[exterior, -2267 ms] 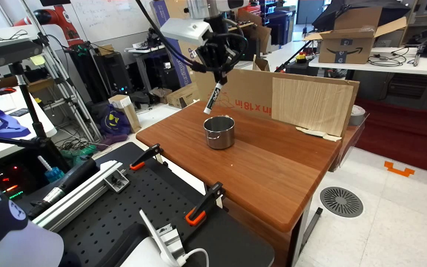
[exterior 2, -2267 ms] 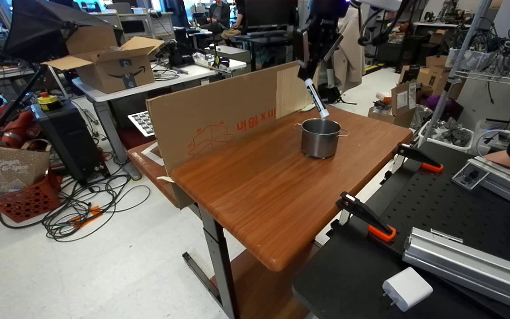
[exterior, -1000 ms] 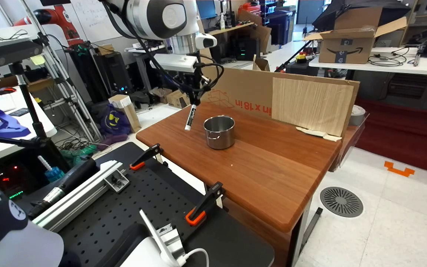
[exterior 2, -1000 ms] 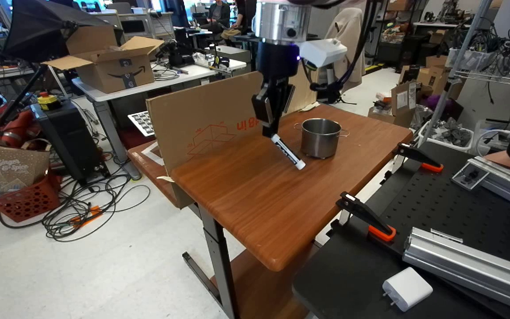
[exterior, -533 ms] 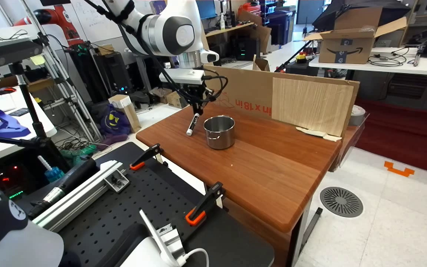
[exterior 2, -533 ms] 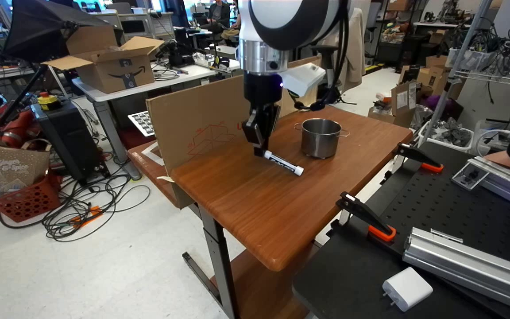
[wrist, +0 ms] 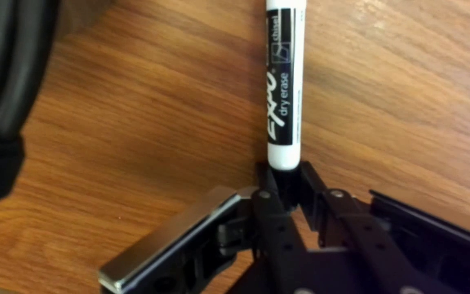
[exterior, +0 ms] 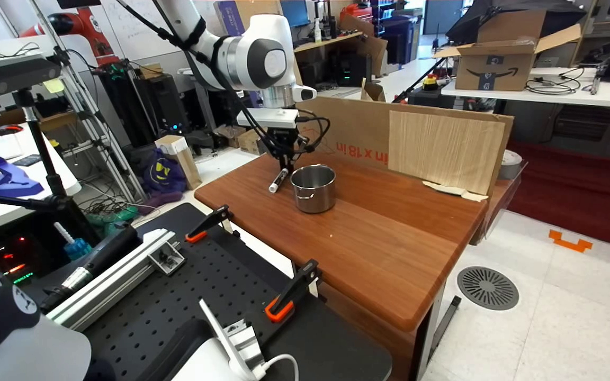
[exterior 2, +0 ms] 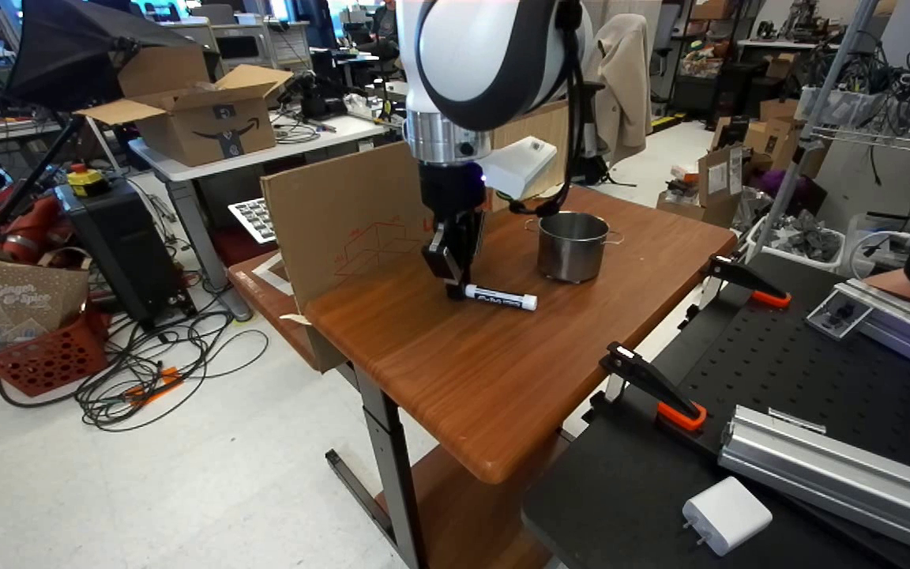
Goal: Put the marker in the pot on the table
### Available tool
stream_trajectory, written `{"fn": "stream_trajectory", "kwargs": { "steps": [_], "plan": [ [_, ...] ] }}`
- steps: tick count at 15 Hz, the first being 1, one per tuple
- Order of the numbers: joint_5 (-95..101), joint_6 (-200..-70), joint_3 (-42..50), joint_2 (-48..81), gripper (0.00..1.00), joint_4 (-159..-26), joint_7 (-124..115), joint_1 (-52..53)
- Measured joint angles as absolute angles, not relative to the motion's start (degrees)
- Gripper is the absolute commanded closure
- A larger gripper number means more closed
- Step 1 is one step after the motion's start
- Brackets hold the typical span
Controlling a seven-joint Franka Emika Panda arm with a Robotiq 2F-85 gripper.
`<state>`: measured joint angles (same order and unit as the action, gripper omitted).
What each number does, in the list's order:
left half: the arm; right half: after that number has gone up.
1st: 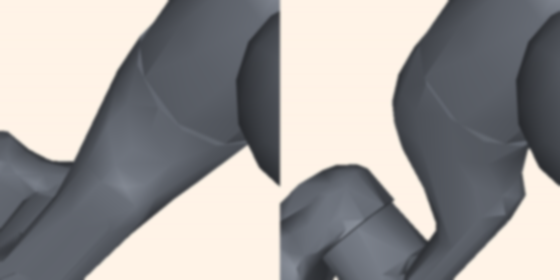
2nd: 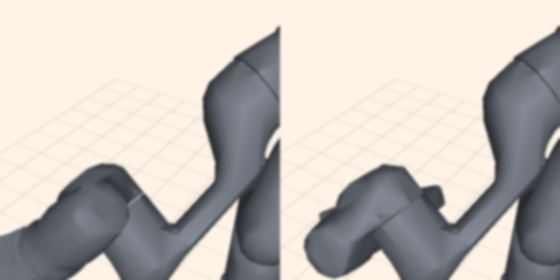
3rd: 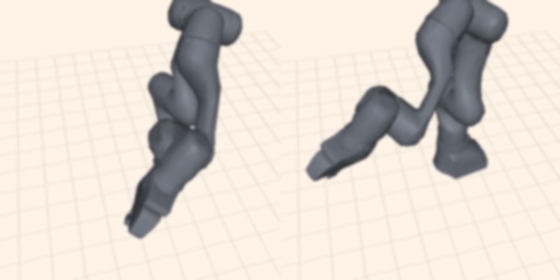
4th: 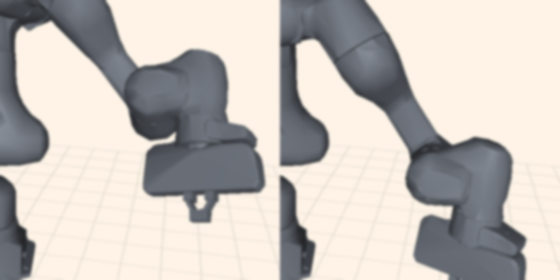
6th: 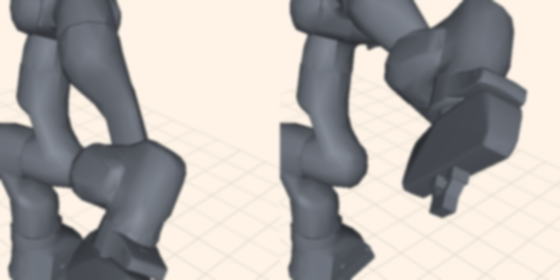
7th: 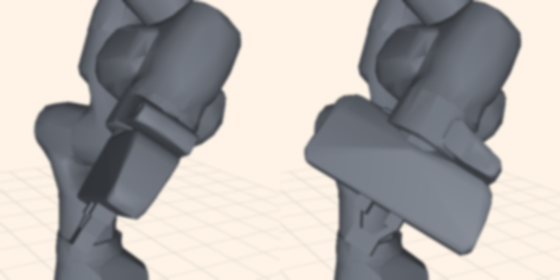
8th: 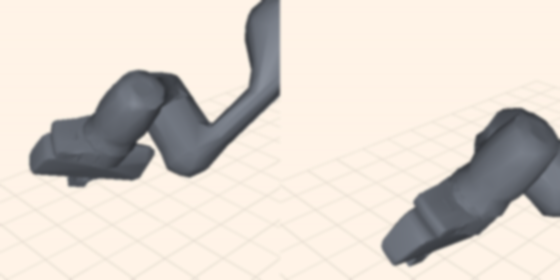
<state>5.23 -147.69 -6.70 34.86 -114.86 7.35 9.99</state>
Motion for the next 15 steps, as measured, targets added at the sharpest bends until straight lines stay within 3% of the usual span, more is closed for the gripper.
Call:
{"fn": "stream_trajectory", "kwargs": {
  "steps": [2, 9, 15],
  "plan": [
    [5.4, -146.8, -6.5, 35.4, 0.49, -113.8, 7.0, 10.2],
    [5.5, -143.6, -6.2, 36.9, 0.00, -111.3, 6.2, 10.9],
    [5.5, -142.9, -6.1, 37.5, 0.00, -110.1, 6.1, 11.0]
  ]
}}
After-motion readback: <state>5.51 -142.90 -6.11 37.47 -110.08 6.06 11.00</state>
